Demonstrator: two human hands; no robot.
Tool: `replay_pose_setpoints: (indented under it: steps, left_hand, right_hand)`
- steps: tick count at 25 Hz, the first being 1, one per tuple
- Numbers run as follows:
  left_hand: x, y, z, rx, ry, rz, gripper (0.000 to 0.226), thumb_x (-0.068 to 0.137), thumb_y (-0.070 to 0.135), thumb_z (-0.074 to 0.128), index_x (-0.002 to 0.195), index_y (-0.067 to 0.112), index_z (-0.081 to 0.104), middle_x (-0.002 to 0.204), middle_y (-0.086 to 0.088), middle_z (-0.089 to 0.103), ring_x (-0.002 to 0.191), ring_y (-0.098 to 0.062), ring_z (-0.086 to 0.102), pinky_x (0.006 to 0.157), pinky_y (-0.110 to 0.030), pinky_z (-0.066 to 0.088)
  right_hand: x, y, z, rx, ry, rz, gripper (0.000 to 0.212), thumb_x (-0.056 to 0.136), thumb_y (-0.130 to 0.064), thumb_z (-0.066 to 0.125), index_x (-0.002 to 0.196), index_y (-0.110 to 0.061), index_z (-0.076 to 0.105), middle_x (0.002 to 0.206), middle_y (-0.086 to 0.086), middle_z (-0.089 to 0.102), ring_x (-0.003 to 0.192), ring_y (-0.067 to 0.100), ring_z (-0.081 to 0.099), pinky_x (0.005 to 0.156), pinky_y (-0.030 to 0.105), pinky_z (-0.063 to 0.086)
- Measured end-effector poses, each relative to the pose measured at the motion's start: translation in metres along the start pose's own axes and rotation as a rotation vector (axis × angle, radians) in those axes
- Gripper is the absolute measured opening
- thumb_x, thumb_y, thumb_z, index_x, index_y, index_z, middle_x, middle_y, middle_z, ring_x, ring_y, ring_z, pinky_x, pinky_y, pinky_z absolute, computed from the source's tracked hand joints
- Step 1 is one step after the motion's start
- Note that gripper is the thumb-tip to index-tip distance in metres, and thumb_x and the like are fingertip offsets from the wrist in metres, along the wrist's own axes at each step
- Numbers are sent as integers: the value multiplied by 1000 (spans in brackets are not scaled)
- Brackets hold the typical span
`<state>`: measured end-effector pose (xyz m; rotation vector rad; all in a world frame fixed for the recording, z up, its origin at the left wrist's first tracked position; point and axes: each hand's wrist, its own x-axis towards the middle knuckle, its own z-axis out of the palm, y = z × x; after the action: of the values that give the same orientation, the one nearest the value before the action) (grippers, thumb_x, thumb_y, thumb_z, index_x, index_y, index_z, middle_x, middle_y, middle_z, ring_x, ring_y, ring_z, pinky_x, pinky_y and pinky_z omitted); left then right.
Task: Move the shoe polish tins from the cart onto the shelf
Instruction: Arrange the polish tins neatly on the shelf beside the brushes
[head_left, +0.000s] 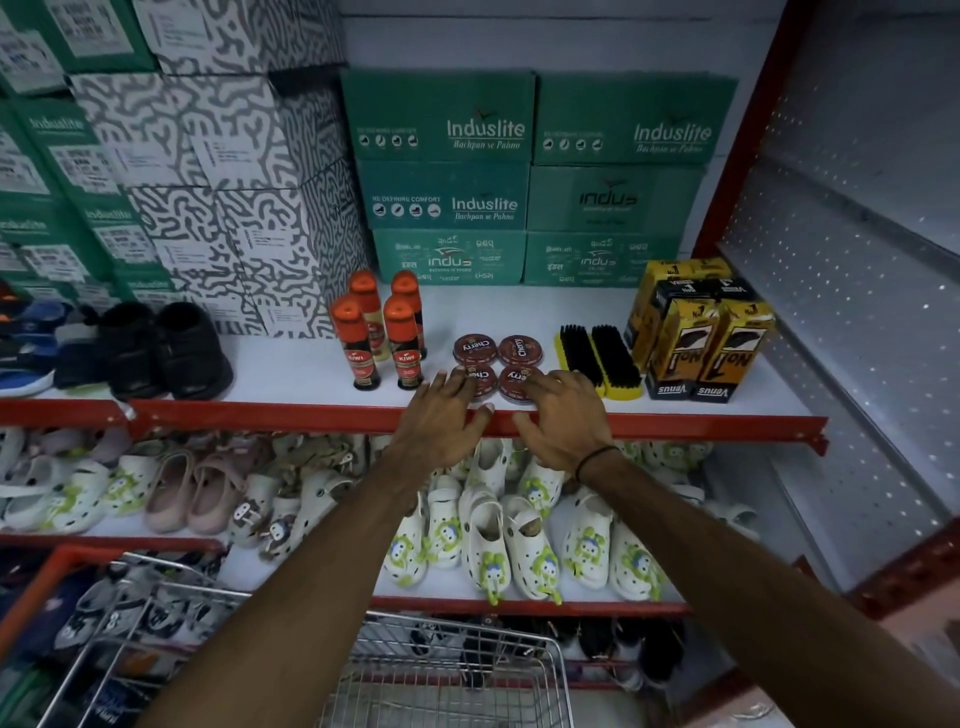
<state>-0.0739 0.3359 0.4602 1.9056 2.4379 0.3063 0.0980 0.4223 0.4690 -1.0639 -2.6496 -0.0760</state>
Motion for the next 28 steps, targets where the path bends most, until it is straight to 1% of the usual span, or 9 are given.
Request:
replay_pose_setpoints:
  steps: [2,4,8,10,14,17,20,24,28]
  left_hand:
    - [2,2,-1,-6,-23,-9,66,103,46,33,157,9,33,168,-14,29,153,-34,30,125,-52,27]
    - [2,4,-2,-5,-35,-14,66,104,46,33,157,8,32,168,-15,28,153,-34,31,125,-52,27]
    - [7,7,-4,-30,-26,-7,55,104,39,35,146,4,44,155,-20,45,141,-37,43,118,-51,36]
    - [19,8,-7,-66,16,-3,46,105,33,38,139,5,50,146,-20,53,135,-36,48,114,-49,38]
    - [48,4,-11,-59,38,35,51,105,28,38,151,7,40,157,-20,43,145,-34,41,119,-48,35]
    - [67,-5,-3,0,-7,30,53,106,28,35,155,6,35,163,-19,36,150,-34,35,121,-48,32]
    - [75,-9,5,-32,-39,8,57,107,29,33,159,6,28,169,-18,25,157,-34,25,126,-49,24]
    - [79,-11,3,-72,-20,51,56,105,27,38,159,13,32,168,-14,30,156,-31,27,126,-47,26]
    - [81,-12,-1,-91,-9,68,55,104,25,43,158,14,37,166,-12,35,155,-29,31,126,-44,28]
  right_hand:
    - [2,1,0,0,-12,5,73,81,-54,23,133,-22,62,136,-1,66,128,27,55,115,47,37]
    - [3,1,0,-8,-19,13,69,84,-52,26,133,-21,62,139,-1,65,130,27,54,115,47,37]
    - [9,5,0,19,-7,23,59,87,-46,35,132,-19,63,142,0,64,135,26,51,117,49,34]
    - [23,7,-4,63,-21,25,57,90,-43,37,136,-19,58,148,1,58,141,25,45,120,53,30]
    - [62,10,-11,97,-128,1,51,98,-33,41,148,-23,44,163,0,39,154,24,27,125,59,19]
    - [81,18,-3,35,-239,-42,55,100,-32,40,154,-23,35,167,0,29,158,23,18,125,62,13]
    - [86,28,7,8,-318,-58,59,103,-36,36,159,-24,24,170,-2,22,159,21,12,126,63,6]
    - [90,36,16,4,-304,-63,57,104,-36,33,159,-26,23,170,-4,22,159,19,12,126,63,5]
    - [95,37,18,-2,-302,-67,58,104,-34,33,160,-25,22,170,-3,23,159,19,12,127,62,4]
